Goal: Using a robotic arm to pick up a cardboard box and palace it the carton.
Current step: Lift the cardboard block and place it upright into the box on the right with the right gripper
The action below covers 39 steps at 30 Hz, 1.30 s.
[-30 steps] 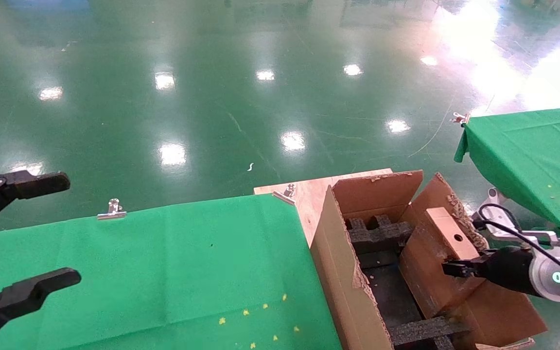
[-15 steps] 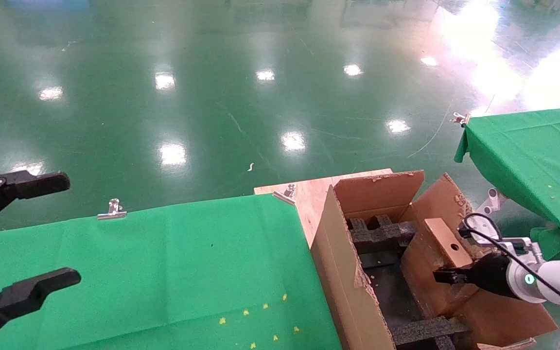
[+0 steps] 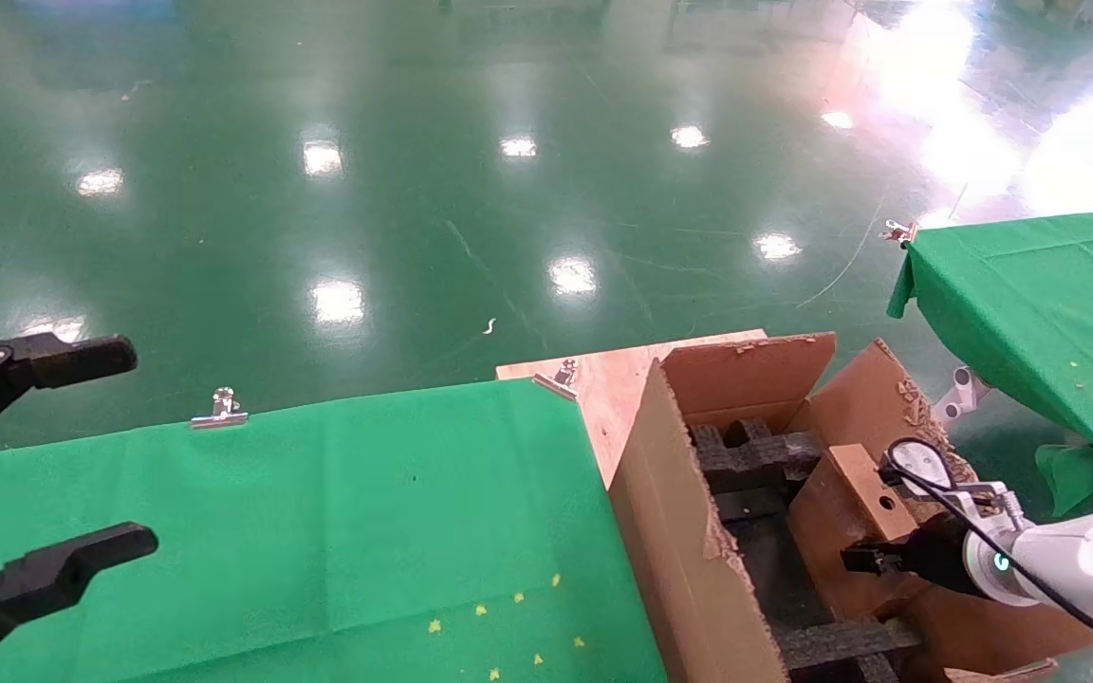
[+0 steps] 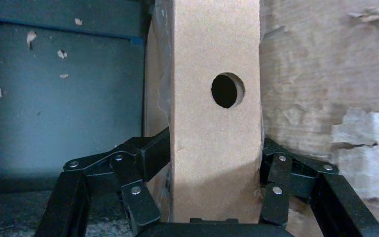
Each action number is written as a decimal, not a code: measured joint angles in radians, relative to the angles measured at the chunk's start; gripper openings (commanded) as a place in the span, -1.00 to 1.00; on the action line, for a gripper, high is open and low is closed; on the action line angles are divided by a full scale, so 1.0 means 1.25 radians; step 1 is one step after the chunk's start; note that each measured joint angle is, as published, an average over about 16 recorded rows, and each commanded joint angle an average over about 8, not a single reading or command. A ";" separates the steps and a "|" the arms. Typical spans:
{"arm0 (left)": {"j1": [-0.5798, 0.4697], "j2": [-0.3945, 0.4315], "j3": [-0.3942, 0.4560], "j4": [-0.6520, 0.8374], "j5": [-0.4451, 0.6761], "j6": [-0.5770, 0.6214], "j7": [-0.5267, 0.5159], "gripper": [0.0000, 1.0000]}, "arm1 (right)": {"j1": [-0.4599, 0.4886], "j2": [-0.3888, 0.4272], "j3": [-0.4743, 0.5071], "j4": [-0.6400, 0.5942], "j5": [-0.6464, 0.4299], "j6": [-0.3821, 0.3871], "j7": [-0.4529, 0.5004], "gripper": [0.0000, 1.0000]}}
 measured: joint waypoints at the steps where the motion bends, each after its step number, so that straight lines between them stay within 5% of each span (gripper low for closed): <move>1: 0.000 0.000 0.000 0.000 0.000 0.000 0.000 1.00 | -0.004 -0.001 0.003 0.003 -0.015 -0.004 0.013 -1.00; 19: 0.000 0.000 0.000 0.000 0.000 0.000 0.000 1.00 | -0.064 0.007 0.061 0.117 -0.256 -0.083 0.207 -1.00; 27: 0.000 0.000 0.000 0.000 0.000 0.000 0.000 1.00 | -0.084 0.004 0.071 0.128 -0.301 -0.096 0.243 0.89; 28: 0.000 0.000 0.000 0.000 0.000 0.000 0.000 1.00 | -0.086 0.004 0.072 0.128 -0.303 -0.096 0.245 1.00; 39: 0.000 0.000 0.000 0.000 0.000 0.000 0.000 1.00 | -0.082 0.004 0.077 0.120 -0.306 -0.093 0.249 1.00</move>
